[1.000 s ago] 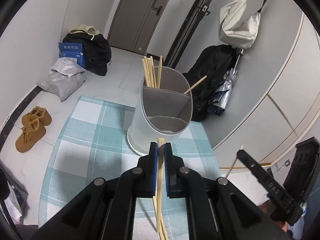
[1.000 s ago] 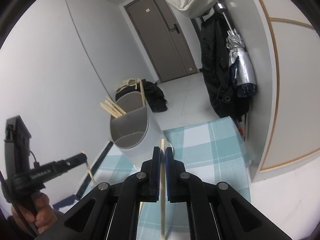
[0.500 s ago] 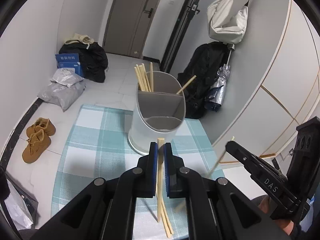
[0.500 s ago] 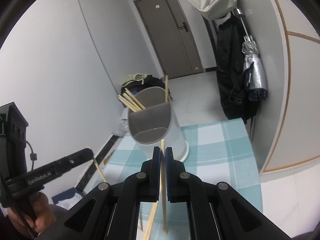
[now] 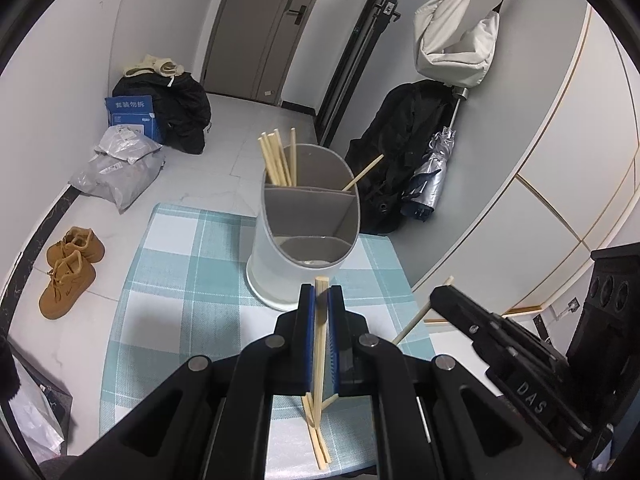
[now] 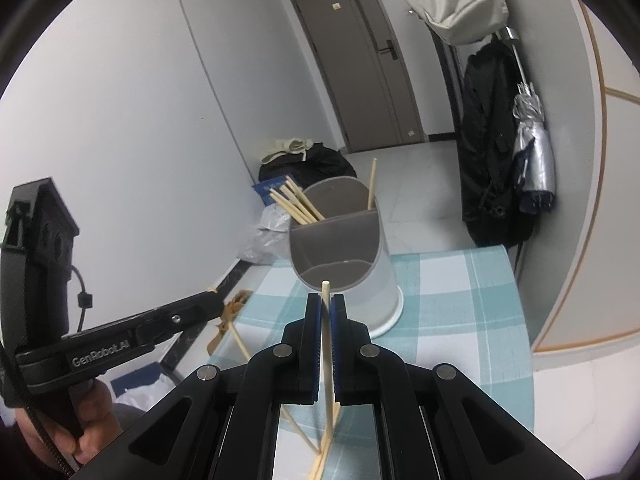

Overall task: Organize utensils
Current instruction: 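Carry both held chopsticks up above the white holder cup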

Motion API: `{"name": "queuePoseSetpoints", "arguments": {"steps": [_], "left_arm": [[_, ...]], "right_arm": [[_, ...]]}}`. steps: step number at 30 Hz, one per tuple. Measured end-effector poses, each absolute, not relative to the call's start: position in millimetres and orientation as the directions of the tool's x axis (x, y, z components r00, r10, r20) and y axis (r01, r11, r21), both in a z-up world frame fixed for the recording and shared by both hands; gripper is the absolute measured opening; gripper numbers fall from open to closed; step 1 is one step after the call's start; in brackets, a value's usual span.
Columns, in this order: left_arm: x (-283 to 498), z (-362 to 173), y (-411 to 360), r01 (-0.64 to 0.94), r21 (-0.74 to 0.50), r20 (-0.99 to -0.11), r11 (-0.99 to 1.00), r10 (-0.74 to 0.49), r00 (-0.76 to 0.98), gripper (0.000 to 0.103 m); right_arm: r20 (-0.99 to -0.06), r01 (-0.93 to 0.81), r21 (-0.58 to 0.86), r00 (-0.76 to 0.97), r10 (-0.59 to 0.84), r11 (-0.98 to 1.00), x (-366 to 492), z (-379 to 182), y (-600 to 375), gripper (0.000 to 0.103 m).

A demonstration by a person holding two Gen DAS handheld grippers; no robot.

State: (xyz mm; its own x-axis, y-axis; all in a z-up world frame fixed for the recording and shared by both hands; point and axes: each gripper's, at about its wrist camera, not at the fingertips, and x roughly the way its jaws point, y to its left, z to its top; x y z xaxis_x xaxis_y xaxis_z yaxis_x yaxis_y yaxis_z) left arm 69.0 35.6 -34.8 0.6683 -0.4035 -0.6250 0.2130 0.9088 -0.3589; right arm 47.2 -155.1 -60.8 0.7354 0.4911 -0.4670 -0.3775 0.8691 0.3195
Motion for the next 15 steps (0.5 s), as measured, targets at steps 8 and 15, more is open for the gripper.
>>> {"name": "queuePoseSetpoints", "arguments": {"steps": [8,15], "left_arm": [[78,-18,23,0.248,-0.341,-0.621,0.907,-0.415,0.664,0.002],[92,5,23,0.251,-0.349,-0.606,0.903,-0.422,0.674,0.002]], "right_arm": [[-0.471,-0.372,0.367,0.716,0.515,0.853,57,-59,-158,0.004],[-0.454,-0.379,0.369,0.723,0.521,0.848,64,-37,-165,0.004]]}}
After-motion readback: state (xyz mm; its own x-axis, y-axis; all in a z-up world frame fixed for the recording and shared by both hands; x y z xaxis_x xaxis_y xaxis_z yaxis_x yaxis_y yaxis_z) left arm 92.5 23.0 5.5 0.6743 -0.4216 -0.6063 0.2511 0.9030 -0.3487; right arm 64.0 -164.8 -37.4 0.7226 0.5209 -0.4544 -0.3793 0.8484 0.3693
